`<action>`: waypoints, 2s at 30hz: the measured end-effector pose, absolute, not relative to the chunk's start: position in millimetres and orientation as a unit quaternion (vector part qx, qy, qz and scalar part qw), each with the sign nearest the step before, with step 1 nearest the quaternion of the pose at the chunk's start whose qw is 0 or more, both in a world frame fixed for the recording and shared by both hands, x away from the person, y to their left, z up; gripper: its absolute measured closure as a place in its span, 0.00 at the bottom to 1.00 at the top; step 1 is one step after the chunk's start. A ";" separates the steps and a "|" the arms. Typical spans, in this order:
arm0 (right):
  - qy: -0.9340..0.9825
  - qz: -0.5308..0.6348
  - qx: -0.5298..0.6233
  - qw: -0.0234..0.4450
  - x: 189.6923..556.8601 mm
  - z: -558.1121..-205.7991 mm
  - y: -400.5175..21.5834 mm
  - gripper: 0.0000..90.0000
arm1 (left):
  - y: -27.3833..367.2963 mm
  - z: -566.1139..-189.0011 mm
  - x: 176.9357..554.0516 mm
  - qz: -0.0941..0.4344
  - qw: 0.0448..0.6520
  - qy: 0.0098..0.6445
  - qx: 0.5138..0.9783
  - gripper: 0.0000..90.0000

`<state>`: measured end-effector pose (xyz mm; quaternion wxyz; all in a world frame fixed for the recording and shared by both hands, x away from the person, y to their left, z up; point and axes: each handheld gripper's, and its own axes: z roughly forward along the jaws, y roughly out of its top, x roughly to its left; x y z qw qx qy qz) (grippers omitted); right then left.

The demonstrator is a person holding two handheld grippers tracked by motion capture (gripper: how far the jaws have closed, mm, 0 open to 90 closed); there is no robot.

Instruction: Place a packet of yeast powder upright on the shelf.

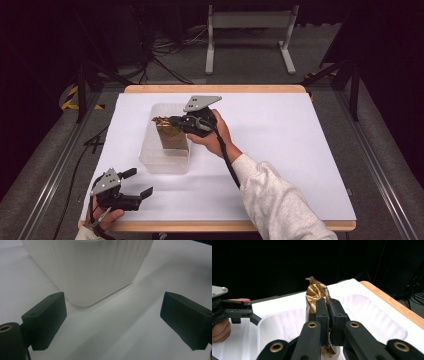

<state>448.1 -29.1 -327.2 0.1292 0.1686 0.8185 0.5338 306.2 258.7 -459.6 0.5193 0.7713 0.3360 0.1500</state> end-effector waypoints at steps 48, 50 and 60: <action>0.842 0.474 0.168 0.196 427.0 -302.5 -60.1 0.78 | 259.1 -459.4 305.8 0.150 0.519 0.340 0.770 0.09; 0.840 0.474 0.169 0.200 424.7 -301.6 -65.0 0.78 | 259.1 -459.4 305.9 0.151 0.519 0.339 0.770 0.09; 0.839 0.462 0.187 0.219 415.8 -299.1 -92.4 0.74 | 258.7 -459.5 306.1 0.150 0.517 0.341 0.771 0.09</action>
